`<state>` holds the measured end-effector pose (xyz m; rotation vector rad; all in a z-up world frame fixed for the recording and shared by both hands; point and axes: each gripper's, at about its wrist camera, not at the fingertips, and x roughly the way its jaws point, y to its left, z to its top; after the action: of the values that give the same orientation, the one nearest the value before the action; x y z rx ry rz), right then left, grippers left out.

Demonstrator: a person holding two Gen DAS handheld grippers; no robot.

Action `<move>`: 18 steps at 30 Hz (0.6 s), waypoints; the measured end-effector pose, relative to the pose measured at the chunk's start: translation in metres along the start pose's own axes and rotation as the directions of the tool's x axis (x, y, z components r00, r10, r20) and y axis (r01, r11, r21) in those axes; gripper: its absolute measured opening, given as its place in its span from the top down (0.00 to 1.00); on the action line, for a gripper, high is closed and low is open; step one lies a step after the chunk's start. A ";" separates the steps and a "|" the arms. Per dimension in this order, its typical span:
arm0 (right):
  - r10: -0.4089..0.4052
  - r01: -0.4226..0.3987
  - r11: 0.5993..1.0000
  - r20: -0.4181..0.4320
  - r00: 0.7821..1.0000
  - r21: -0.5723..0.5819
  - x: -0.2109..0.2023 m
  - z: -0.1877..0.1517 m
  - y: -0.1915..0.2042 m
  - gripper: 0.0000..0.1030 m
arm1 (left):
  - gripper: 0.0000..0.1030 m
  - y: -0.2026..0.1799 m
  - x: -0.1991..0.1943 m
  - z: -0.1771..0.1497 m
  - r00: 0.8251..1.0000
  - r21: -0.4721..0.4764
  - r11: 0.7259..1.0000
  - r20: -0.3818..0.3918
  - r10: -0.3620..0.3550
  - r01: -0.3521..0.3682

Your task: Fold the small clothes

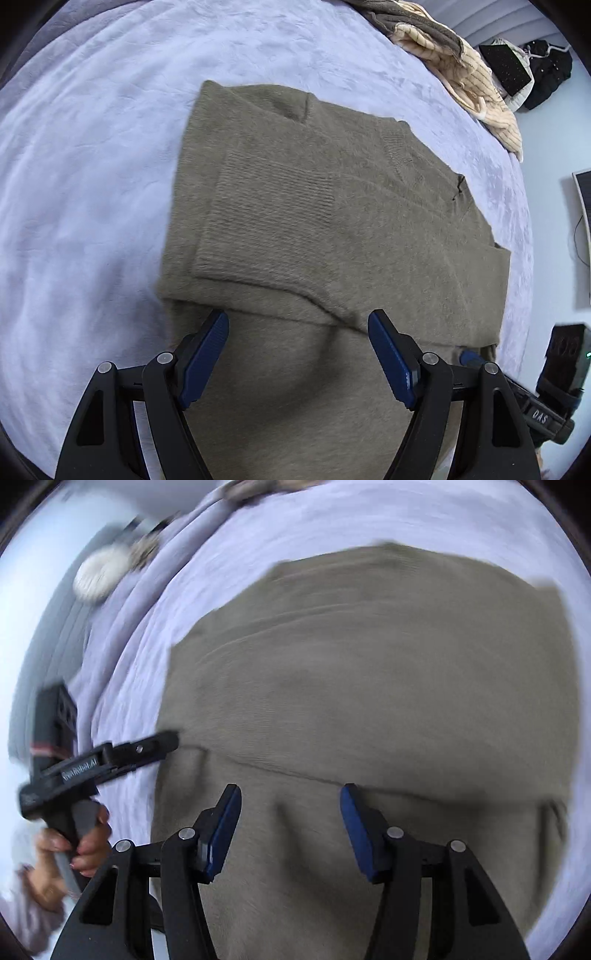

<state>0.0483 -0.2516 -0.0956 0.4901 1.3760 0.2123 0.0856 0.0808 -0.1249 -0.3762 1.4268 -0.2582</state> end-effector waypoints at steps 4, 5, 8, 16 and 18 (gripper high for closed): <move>0.068 -0.101 0.942 0.110 0.992 0.320 -0.030 -0.011 -0.073 0.42 | 0.23 0.000 -0.004 0.010 0.999 -0.048 0.999 0.044 0.026 -0.024; 0.080 -0.128 0.917 0.140 0.987 0.378 -0.034 -0.012 -0.087 0.42 | 0.23 0.001 -0.005 0.013 0.998 -0.060 0.998 0.051 0.036 -0.033; 0.131 -0.250 0.815 0.255 0.958 0.522 -0.038 -0.015 -0.122 0.42 | 0.23 0.000 -0.014 0.020 0.991 -0.042 0.994 0.092 0.101 -0.097; 0.210 -0.367 0.779 0.339 0.917 0.509 -0.045 -0.005 -0.140 0.94 | 0.24 -0.005 -0.006 0.030 0.980 0.017 0.984 0.091 0.176 -0.179; 0.173 -0.333 0.816 0.350 0.921 0.473 -0.055 -0.005 -0.146 0.94 | 0.24 -0.008 -0.003 0.027 0.975 0.040 0.978 0.097 0.202 -0.206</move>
<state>0.0130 -0.4025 -0.1129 1.1301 1.0589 -0.0295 0.1121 0.0769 -0.1161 -0.1961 1.3537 -0.1072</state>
